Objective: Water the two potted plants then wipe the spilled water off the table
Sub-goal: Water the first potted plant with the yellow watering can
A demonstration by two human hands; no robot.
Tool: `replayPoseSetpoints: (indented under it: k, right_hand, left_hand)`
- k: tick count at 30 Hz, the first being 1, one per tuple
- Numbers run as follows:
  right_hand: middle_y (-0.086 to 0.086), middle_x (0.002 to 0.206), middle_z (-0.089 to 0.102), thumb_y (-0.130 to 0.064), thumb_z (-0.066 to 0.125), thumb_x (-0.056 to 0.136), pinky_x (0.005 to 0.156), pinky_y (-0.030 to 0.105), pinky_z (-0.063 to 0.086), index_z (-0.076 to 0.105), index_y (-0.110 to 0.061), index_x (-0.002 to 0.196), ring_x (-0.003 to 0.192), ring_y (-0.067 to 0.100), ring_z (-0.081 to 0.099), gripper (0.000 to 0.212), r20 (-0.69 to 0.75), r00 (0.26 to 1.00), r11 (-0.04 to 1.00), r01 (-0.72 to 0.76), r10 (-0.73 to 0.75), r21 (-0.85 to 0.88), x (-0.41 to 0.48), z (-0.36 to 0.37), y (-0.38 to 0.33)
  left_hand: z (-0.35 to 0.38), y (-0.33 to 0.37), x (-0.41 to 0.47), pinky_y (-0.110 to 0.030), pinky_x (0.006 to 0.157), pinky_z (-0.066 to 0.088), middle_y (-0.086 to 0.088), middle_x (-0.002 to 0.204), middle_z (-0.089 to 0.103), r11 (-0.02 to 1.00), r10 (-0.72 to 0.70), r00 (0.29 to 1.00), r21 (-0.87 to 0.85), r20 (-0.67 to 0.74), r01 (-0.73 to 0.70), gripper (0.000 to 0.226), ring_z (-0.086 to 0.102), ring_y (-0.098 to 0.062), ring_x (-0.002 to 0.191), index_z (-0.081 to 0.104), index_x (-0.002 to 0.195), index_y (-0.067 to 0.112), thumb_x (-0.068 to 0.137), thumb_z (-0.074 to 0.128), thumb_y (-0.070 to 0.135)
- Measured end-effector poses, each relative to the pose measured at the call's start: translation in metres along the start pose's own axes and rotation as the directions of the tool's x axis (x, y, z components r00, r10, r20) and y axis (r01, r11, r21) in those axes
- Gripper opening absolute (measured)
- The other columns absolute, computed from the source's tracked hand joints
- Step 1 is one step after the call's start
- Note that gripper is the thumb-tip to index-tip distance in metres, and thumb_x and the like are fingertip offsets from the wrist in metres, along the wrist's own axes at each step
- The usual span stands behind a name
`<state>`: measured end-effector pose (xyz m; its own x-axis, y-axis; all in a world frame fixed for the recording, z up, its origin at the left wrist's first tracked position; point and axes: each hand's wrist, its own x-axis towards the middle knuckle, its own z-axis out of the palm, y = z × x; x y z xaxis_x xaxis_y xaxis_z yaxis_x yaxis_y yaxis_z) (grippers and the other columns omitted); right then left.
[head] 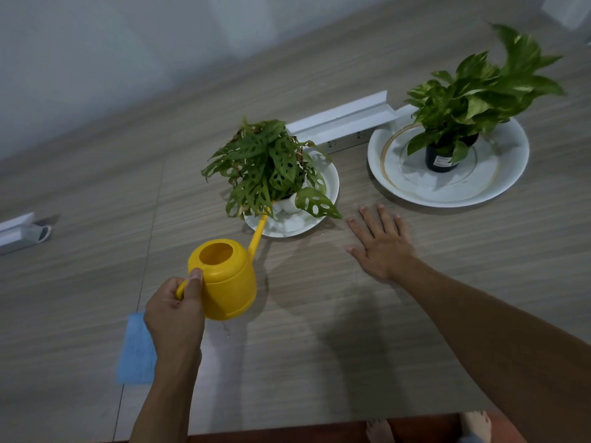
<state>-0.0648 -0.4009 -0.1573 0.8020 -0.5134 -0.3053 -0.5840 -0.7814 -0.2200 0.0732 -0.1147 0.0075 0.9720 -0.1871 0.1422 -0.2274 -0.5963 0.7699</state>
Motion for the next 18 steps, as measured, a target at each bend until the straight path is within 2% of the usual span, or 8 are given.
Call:
replayPoseSetpoints:
  k: [7,14,16,18]
  right_hand:
    - [-0.005,0.16,-0.024,-0.066,0.004,0.093,0.117,0.053,-0.011,-0.016,-0.039,0.149,0.145,0.025,-0.026,0.065,-0.039,0.999,1.0,-0.007,0.006,-0.004,0.0,0.003,0.0]
    - [-0.005,0.16,-0.023,-0.067,0.003,0.093,0.118,0.053,-0.011,-0.016,-0.039,0.15,0.145,0.025,-0.026,0.066,-0.043,0.999,1.0,-0.011,0.011,0.0,-0.001,0.003,-0.001]
    - [-0.006,0.16,-0.023,-0.066,0.003,0.093,0.118,0.053,-0.01,-0.015,-0.039,0.15,0.146,0.025,-0.025,0.066,-0.044,0.999,1.0,-0.011,0.011,0.0,-0.001,0.003,-0.001]
    - [-0.005,0.161,-0.022,-0.066,0.003,0.093,0.118,0.053,-0.01,-0.015,-0.039,0.15,0.146,0.025,-0.024,0.066,-0.053,0.999,1.0,-0.006,0.006,-0.001,-0.001,0.003,-0.001]
  left_hand:
    - [0.0,0.008,0.007,-0.031,0.058,0.031,-0.007,0.059,0.04,1.0,0.007,1.0,0.011,0.018,-0.007,0.042,0.037,-0.019,0.058,0.047,0.066,0.002,0.095,0.058,0.03]
    - [-0.004,0.01,0.019,-0.042,0.062,0.037,-0.025,0.068,0.045,1.0,-0.003,1.0,0.024,0.028,0.002,0.048,0.041,-0.025,0.064,0.052,0.076,-0.01,0.092,0.06,0.035]
    - [-0.006,0.012,0.021,-0.043,0.063,0.039,-0.027,0.07,0.048,1.0,-0.002,0.999,0.028,0.035,0.001,0.047,0.043,-0.026,0.065,0.053,0.077,-0.01,0.092,0.06,0.034]
    - [-0.008,0.014,0.022,-0.043,0.063,0.04,-0.021,0.066,0.046,0.999,0.001,0.999,0.033,0.047,-0.002,0.048,0.042,-0.026,0.064,0.05,0.074,-0.009,0.092,0.059,0.034]
